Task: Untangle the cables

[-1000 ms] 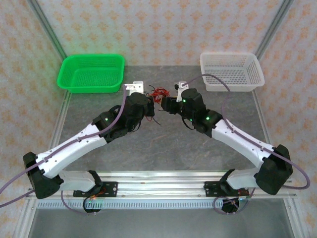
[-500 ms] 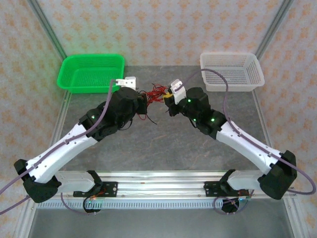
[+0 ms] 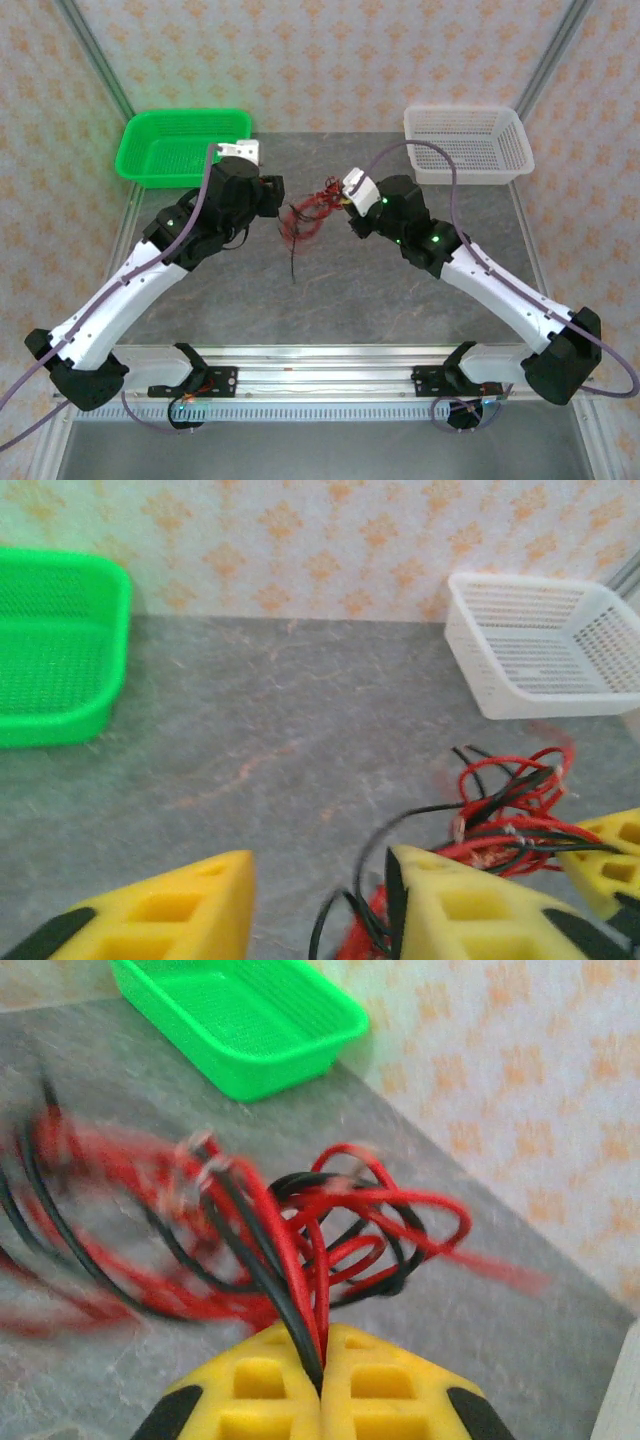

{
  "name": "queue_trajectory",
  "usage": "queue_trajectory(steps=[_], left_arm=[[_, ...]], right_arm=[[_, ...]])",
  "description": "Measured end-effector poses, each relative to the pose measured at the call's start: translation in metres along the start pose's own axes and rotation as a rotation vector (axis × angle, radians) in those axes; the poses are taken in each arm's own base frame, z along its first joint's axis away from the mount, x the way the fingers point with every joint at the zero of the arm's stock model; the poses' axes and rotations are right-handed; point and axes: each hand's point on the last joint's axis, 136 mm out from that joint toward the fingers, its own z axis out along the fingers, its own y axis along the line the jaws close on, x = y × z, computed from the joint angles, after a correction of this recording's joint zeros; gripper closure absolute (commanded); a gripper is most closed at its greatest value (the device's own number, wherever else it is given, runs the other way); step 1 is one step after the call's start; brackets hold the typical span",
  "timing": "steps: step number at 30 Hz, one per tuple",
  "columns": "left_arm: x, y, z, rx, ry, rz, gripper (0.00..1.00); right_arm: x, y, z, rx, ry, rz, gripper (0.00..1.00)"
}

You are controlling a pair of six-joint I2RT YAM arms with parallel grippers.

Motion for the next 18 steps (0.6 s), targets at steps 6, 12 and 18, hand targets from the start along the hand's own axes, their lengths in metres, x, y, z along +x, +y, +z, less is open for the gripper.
queue_trajectory(steps=[6, 12, 18], left_arm=[[0.015, -0.006, 0.009, 0.047, 0.015, 0.013, 0.19], [0.055, -0.015, 0.022, 0.139, 0.087, 0.021, 0.08], [0.098, -0.019, 0.034, 0.21, 0.146, 0.0, 0.01]], right_arm=[[0.01, -0.008, 0.001, 0.01, 0.065, 0.222, 1.0], [0.003, -0.015, -0.006, 0.037, 0.074, 0.423, 1.0], [0.01, -0.022, -0.011, 0.084, 0.108, 0.56, 1.0]])
